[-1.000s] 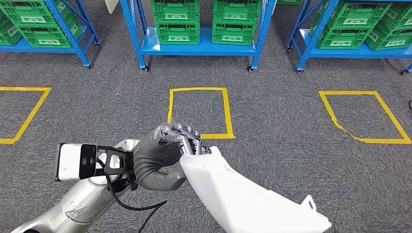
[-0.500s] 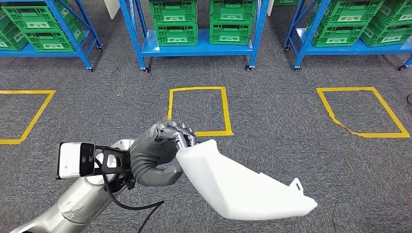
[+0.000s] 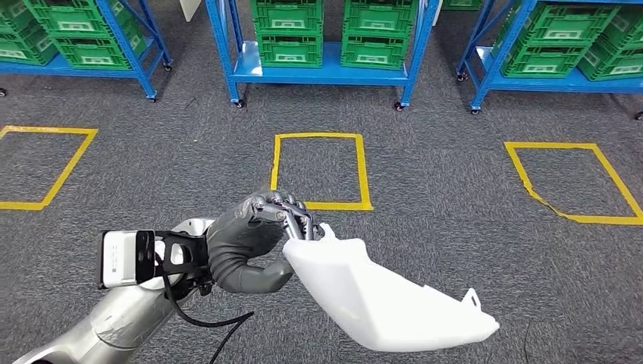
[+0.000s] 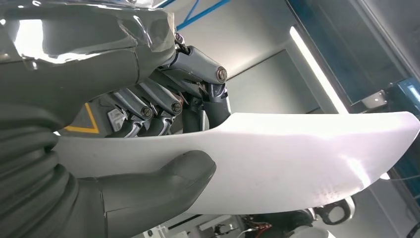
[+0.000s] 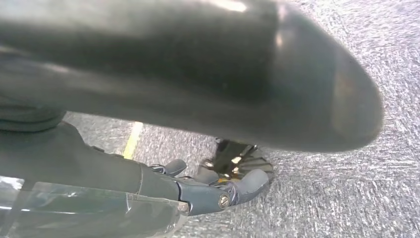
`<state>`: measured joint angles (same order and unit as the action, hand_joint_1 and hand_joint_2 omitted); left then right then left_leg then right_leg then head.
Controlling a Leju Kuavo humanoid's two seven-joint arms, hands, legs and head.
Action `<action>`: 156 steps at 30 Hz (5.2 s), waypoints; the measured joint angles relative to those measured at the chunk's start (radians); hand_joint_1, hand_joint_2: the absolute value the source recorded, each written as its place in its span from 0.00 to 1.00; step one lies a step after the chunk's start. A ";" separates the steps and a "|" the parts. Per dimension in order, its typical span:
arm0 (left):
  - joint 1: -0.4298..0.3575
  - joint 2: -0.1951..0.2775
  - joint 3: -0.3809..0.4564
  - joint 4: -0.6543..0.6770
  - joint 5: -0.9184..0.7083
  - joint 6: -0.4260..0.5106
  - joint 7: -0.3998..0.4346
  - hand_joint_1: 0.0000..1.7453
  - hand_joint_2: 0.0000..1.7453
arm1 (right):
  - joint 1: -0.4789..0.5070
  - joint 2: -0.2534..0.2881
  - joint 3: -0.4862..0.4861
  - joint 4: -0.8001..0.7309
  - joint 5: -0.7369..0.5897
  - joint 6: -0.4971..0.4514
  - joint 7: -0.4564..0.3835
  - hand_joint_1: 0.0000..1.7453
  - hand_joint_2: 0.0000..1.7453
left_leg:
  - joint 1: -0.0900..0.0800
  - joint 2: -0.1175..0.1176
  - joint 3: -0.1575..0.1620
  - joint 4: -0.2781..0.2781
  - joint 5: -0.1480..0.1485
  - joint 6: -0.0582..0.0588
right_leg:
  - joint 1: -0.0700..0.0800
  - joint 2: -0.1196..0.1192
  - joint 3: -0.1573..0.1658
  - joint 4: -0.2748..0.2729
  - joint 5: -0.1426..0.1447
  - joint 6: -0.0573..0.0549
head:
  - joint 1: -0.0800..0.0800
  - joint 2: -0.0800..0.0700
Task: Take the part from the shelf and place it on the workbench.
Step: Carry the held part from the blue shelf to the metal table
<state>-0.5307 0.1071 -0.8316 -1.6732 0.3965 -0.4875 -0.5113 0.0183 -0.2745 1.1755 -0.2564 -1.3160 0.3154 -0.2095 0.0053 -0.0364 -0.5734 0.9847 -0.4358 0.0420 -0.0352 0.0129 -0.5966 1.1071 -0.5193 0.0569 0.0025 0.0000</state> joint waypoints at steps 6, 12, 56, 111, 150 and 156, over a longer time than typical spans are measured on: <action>-0.001 0.001 -0.006 -0.002 -0.001 0.000 0.002 0.95 1.00 | 0.000 -0.001 -0.004 0.004 0.001 0.003 0.004 0.00 0.00 | 0.000 -0.022 -0.030 0.026 -0.001 -0.034 | 0.003 0.002 0.047 -0.106 0.041 -0.027 | 0.000 0.000; -0.005 0.005 -0.016 -0.004 -0.032 0.001 0.020 0.95 1.00 | 0.004 -0.005 0.002 0.006 0.041 -0.009 0.014 0.00 0.00 | 0.006 0.028 -0.155 0.307 -0.132 -0.051 | 0.009 -0.045 0.041 -0.107 0.046 -0.048 | -0.008 0.000; -0.025 0.018 -0.005 -0.075 0.113 -0.108 0.027 0.95 1.00 | -0.054 0.012 0.260 -0.003 0.323 0.007 -0.090 0.00 0.00 | -0.012 0.023 -0.015 -0.003 0.015 0.010 | 0.016 -0.026 -0.054 0.108 -0.063 -0.045 | -0.003 0.000; 0.069 0.050 0.132 -0.116 0.036 -0.172 -0.002 0.95 1.00 | -0.059 -0.005 0.292 -0.006 0.346 -0.031 -0.106 0.00 0.00 | -0.022 0.107 -0.042 0.041 -0.013 -0.019 | 0.033 -0.129 0.034 -0.087 0.029 -0.060 | -0.017 0.000; 0.096 0.049 0.097 -0.103 0.058 -0.164 0.032 0.95 1.00 | -0.012 -0.080 0.299 -0.104 0.278 -0.049 -0.095 0.00 0.00 | -0.023 -0.007 0.008 -0.011 0.008 0.019 | 0.023 -0.019 -0.092 0.160 -0.057 -0.055 | -0.003 0.000; 0.095 0.051 0.090 -0.102 0.061 -0.168 0.047 0.95 1.00 | -0.017 -0.074 0.310 -0.102 0.279 -0.045 -0.103 0.00 0.00 | -0.010 -0.089 -0.012 0.032 -0.014 -0.018 | -0.004 0.058 0.007 -0.067 0.049 -0.012 | 0.004 0.000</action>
<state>-0.4353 0.1580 -0.7418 -1.7756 0.4573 -0.6552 -0.4647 0.0016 -0.3486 1.4851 -0.3589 -1.0371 0.2707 -0.3121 -0.0047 -0.1254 -0.5854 1.0166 -0.4499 0.0241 -0.0394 0.0712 -0.5895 1.0400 -0.4703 0.0444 0.0065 0.0000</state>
